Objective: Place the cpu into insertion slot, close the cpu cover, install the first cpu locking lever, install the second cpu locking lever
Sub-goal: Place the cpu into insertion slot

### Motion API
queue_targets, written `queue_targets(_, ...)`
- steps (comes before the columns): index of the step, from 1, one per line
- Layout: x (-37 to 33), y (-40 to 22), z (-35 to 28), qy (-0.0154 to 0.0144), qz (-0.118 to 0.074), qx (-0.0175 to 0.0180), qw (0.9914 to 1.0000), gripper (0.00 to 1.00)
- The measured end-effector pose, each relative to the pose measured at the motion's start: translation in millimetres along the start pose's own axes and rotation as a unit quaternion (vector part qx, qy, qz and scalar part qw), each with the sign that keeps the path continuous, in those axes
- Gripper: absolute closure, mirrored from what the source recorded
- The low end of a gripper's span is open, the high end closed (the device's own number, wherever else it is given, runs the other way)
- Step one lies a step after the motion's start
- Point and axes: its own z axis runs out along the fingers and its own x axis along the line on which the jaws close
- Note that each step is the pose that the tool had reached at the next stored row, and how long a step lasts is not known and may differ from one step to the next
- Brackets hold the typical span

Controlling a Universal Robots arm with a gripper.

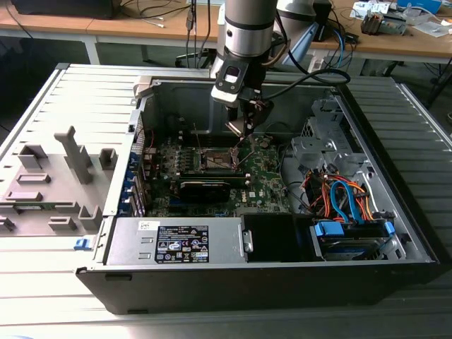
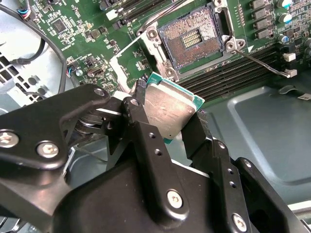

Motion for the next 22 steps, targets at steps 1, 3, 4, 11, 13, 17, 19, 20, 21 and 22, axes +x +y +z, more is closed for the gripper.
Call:
queue_targets(1,0.0,0.0,0.0,-0.0001,0.000,0.0000,1.00000,0.45)
queue_targets(3,0.0,0.0,0.0,-0.0001,0.002,0.0000,1.00000,0.45)
queue_targets(4,0.0,0.0,0.0,-0.0001,0.002,0.0000,1.00000,0.45)
queue_targets(11,0.0,0.0,0.1,-0.0004,0.006,-0.0001,0.99998,0.45)
queue_targets(13,0.0,0.0,0.1,-0.0005,0.007,-0.0001,0.99997,0.45)
queue_targets(17,0.0,0.0,0.1,-0.0007,0.010,-0.0002,0.99995,0.45)
queue_targets(19,0.0,0.0,0.1,-0.0007,0.011,-0.0002,0.99994,0.45)
queue_targets(20,0.0,0.0,0.1,-0.0008,0.011,-0.0002,0.99993,0.45)
queue_targets(21,0.0,0.0,0.1,-0.0008,0.012,-0.0002,0.99993,0.45)
queue_targets(22,0.0,0.0,0.1,-0.0008,0.012,-0.0002,0.99992,0.45)
